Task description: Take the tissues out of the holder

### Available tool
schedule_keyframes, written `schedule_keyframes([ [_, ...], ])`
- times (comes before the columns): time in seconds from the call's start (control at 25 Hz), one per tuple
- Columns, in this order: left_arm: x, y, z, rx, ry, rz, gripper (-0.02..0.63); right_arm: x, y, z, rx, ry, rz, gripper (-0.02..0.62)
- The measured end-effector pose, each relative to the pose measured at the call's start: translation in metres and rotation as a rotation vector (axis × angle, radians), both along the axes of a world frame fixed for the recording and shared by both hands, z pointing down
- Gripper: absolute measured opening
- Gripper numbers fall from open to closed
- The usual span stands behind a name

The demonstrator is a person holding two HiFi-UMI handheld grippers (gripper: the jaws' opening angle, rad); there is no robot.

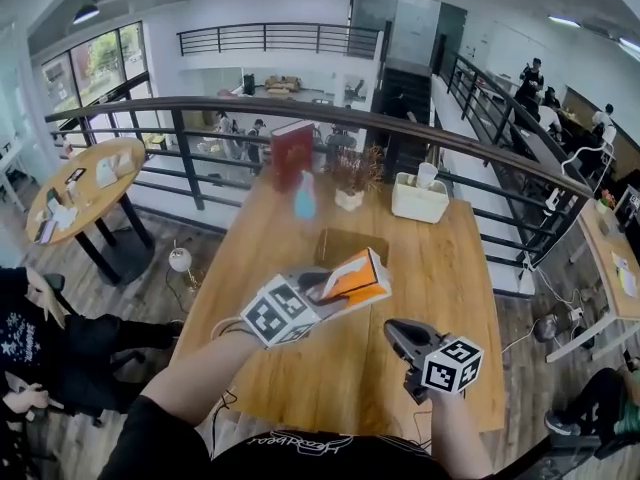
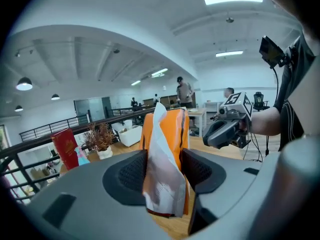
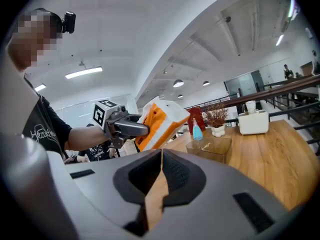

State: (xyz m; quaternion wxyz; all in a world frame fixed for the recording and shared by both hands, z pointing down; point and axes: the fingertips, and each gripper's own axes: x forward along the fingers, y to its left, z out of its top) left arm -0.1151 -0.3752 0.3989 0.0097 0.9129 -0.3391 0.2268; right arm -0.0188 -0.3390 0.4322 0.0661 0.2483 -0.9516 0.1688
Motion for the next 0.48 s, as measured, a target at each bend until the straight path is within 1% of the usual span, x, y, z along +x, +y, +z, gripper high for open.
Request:
schedule_keyframes([
  [0.08,-0.003,0.020,-0.004,-0.002,0.027,-0.017,0.225,0.004,0.017,-0.004,0.012,-0.003,0.011,0.018],
  [0.24,-0.008,0.061,-0.012,0.005,0.053,-0.039,0.225,0.008,0.055,-0.016,0.054,0.004,0.029,0.018],
  [0.48,-0.013,0.122,-0.019,0.002,0.128,-0.075,0.224,0.007,0.110,-0.030,0.085,0.006,0.029,0.018],
])
